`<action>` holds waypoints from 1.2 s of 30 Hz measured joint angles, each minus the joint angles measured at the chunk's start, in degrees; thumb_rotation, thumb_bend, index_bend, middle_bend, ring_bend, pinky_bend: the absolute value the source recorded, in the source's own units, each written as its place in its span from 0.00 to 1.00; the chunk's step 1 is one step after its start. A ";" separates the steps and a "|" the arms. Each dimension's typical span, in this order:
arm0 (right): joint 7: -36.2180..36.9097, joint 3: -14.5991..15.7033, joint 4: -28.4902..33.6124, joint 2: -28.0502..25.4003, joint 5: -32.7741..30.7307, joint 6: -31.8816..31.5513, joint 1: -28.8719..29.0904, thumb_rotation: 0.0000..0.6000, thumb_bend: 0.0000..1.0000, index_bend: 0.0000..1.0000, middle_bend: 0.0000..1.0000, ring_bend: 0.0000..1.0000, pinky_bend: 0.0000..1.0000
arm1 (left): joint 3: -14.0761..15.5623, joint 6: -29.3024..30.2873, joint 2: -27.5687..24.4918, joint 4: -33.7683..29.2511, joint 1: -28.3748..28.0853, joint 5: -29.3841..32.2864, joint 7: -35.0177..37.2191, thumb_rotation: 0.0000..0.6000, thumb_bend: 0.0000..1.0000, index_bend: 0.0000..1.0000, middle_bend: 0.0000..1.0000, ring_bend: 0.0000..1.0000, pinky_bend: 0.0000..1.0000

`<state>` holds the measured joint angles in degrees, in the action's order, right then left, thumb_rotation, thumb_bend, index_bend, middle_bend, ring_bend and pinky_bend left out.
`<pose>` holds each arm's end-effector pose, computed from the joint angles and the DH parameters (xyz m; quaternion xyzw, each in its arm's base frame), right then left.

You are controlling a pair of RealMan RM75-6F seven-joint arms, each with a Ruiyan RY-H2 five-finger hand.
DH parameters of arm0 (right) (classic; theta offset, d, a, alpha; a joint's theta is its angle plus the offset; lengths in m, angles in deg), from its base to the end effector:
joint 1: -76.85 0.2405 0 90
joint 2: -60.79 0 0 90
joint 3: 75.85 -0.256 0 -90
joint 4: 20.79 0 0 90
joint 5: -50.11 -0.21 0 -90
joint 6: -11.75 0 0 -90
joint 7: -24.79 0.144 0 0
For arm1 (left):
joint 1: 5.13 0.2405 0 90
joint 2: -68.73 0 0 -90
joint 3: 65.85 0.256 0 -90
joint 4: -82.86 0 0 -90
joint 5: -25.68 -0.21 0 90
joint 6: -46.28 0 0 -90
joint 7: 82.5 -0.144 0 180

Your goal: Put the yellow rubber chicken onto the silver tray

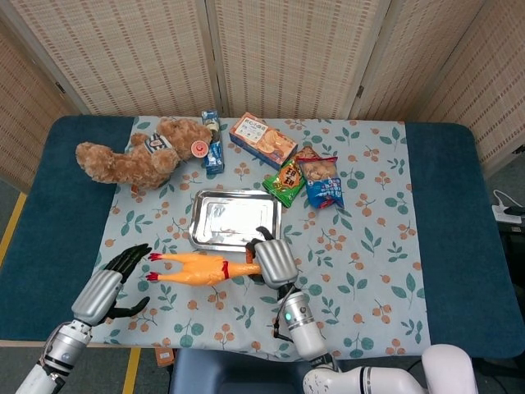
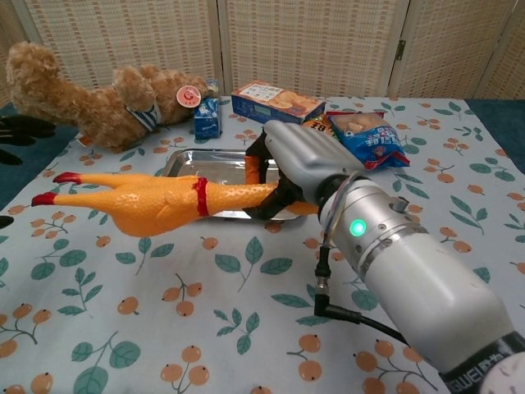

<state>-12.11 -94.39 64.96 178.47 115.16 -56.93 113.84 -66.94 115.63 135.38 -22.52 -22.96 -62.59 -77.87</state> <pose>-0.0399 -0.2769 -0.0956 0.6560 -0.4335 0.4691 0.4020 -0.2183 0.2167 0.0867 -0.6568 -0.4827 -0.4431 0.3731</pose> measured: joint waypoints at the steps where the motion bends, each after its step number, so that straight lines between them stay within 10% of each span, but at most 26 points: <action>1: -0.26 -0.14 -0.06 0.20 -0.20 -0.11 0.21 1.00 0.24 0.88 0.55 0.55 0.67 | -0.76 -0.58 0.57 -0.27 -0.65 1.62 -2.99 1.00 0.31 0.00 0.00 0.00 0.10; 16: 0.95 -1.20 -1.13 1.57 -0.10 -2.86 1.45 1.00 0.24 0.88 0.55 0.55 0.67 | -4.85 -9.20 4.56 -7.58 -7.71 18.86 -16.60 1.00 0.28 0.00 0.00 0.00 0.10; 36: 1.98 -0.30 -2.77 4.28 0.31 -3.50 2.32 1.00 0.24 0.89 0.56 0.55 0.67 | -5.92 -5.10 10.33 -1.07 -10.04 17.48 -19.56 1.00 0.27 0.00 0.00 0.00 0.08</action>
<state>-10.12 -94.69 62.19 182.75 115.47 -60.42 116.16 -72.86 110.53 145.71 -23.59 -33.00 -45.11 -97.43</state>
